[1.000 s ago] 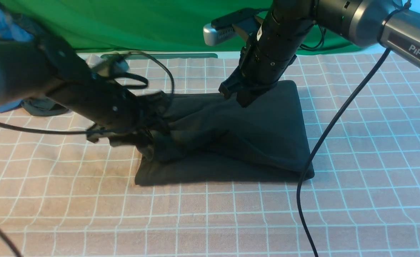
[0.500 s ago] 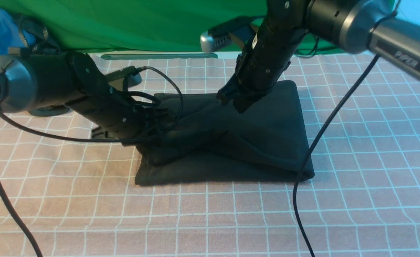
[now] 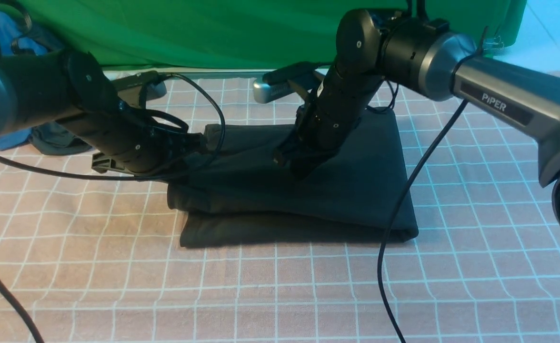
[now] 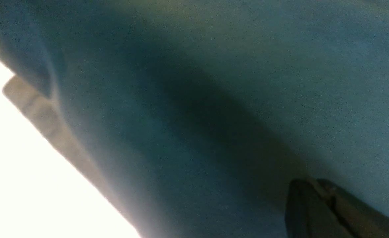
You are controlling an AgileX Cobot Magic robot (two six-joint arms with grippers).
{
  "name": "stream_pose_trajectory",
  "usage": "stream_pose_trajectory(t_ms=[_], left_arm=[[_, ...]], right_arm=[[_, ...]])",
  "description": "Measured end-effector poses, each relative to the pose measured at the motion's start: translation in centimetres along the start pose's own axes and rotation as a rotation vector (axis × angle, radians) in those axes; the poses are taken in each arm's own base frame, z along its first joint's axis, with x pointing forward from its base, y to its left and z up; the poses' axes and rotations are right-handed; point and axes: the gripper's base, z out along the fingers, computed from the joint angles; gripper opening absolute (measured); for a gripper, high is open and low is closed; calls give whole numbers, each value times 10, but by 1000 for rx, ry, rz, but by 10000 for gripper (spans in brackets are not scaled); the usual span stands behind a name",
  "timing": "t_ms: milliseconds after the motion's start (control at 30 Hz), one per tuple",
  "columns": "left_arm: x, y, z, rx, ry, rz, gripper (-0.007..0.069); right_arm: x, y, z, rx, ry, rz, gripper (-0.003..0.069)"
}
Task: Fold a long-sleeved shirt over a pink coffee tablecloth.
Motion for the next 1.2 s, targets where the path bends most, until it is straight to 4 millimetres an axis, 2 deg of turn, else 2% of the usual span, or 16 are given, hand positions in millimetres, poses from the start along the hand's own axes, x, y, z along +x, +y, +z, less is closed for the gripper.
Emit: stream_pose_trajectory(t_ms=[167,300,433,600,633,700,900,1000,1200], left_arm=[[0,1,0,-5,1,6,32],[0,1,0,-7,2,6,59],[1,3,0,-31,11,-15,162],[-5,8,-6,-106,-2,-106,361],[-6,8,-6,-107,-5,-113,361],[-21,4,-16,-97,-58,-194,408],[-41,-7,-30,-28,-100,-245,409],[-48,-9,-22,-2,-94,-244,406],[-47,-12,16,81,-28,-185,406]], right_arm=[[1,7,2,-14,16,-9,39],[8,10,14,-36,90,-7,39],[15,11,24,-63,165,3,39],[16,13,25,-74,179,32,39],[16,13,25,-74,179,32,39],[16,14,25,-89,178,43,39],[15,18,22,-107,168,48,39],[14,25,20,-124,165,38,39],[14,40,24,-139,176,-13,38]])
